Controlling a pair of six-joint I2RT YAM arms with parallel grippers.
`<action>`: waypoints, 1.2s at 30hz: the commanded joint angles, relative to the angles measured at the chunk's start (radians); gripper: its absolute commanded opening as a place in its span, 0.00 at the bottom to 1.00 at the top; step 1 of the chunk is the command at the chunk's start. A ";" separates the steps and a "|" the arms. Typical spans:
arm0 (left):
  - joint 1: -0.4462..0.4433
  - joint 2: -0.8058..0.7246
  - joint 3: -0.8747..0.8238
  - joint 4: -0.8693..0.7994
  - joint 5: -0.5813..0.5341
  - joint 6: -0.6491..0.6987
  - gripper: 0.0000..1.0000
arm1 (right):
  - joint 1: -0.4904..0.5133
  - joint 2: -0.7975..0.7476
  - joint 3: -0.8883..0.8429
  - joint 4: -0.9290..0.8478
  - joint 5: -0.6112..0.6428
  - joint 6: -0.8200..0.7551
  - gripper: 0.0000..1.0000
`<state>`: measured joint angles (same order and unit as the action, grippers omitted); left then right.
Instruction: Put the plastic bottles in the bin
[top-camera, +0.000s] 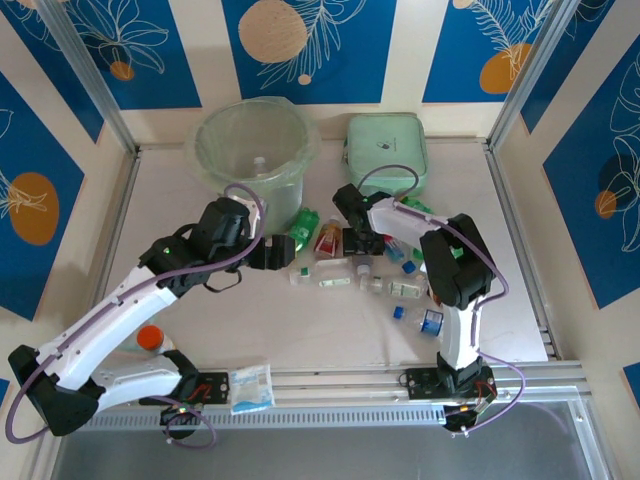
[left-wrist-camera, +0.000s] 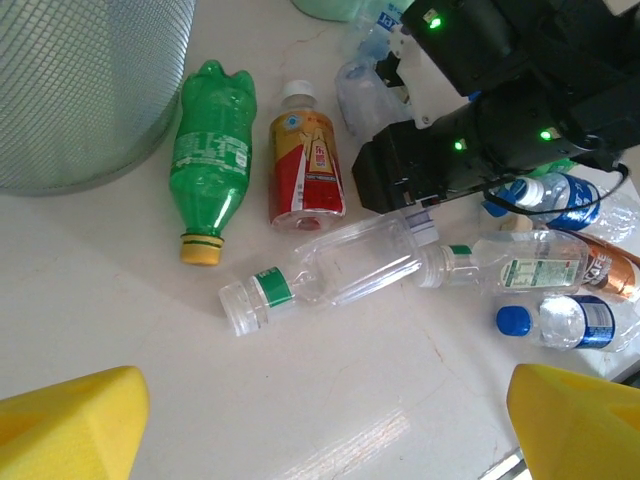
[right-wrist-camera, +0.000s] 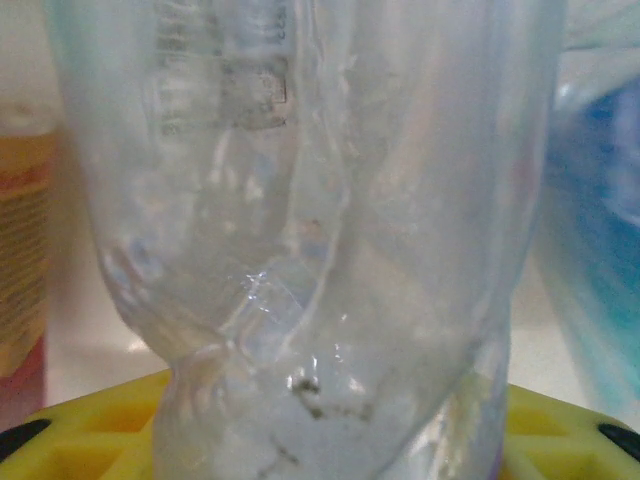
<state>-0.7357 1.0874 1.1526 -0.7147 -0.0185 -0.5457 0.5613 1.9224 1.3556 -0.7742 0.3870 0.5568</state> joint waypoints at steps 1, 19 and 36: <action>-0.005 -0.019 -0.008 -0.006 -0.026 -0.011 0.92 | 0.025 -0.108 0.028 -0.047 0.043 0.012 0.52; -0.005 -0.055 -0.037 0.022 -0.039 -0.029 0.92 | 0.133 -0.269 0.637 -0.159 0.020 -0.076 0.52; -0.004 -0.072 -0.102 0.065 -0.008 -0.041 0.92 | 0.117 0.269 1.396 -0.172 -0.172 -0.121 0.53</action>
<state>-0.7357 1.0370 1.0630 -0.6712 -0.0429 -0.5758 0.6872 2.1975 2.7464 -0.9550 0.2672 0.4370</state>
